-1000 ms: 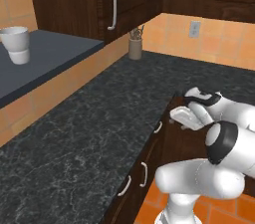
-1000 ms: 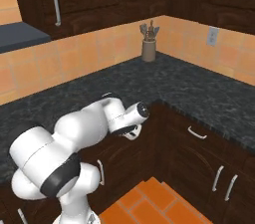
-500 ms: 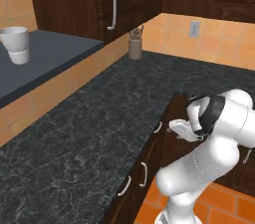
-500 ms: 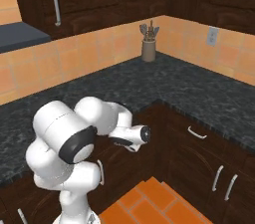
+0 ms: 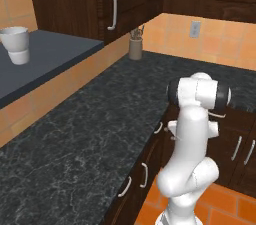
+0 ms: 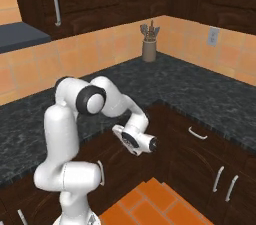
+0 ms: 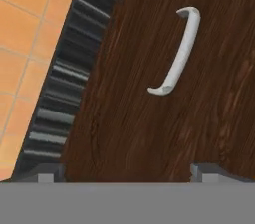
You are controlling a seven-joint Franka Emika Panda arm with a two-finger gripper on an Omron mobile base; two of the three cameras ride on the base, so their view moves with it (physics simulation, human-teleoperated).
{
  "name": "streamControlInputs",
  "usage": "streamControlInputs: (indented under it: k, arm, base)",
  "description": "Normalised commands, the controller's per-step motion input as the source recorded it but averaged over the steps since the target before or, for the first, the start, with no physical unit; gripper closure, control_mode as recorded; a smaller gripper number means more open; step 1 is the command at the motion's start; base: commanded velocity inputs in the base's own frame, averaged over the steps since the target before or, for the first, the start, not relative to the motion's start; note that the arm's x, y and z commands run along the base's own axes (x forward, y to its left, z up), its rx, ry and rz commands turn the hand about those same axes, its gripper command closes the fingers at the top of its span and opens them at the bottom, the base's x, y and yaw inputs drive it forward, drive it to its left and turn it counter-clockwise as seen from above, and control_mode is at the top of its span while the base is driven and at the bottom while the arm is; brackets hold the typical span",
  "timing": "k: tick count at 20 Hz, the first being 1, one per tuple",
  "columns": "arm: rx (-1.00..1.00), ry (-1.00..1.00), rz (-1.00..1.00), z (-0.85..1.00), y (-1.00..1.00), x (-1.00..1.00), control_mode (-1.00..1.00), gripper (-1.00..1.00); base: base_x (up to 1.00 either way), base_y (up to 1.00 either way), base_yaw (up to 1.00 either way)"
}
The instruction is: Take a straw from the drawer in front and place it inside the glass cup on the dining counter.
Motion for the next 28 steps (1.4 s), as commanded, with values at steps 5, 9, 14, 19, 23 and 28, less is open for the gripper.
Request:
streamControlInputs:
  k: [5,9,14,19,23,28]
  arm:
    - [0.11,0.1,0.0,-0.31,-0.07,0.62,-1.0,-1.0]
    - [0.04,0.06,0.0,-0.41,0.11,0.58,-1.0,-1.0]
    - [0.09,0.0,0.0,-0.32,0.4,0.5,-1.0,-1.0]
    - [0.12,0.0,-0.01,-0.07,0.21,0.38,-1.0,-1.0]
    - [0.11,0.01,0.0,-0.06,0.02,0.53,-1.0,-1.0]
    - [0.04,0.0,0.0,-0.22,0.1,0.22,-1.0,1.0]
  base:
    - [0.0,0.0,0.0]
    - [0.0,0.0,0.0]
    - [0.0,0.0,0.0]
    - [0.0,0.0,0.0]
    - [0.0,0.0,0.0]
    - [0.0,0.0,0.0]
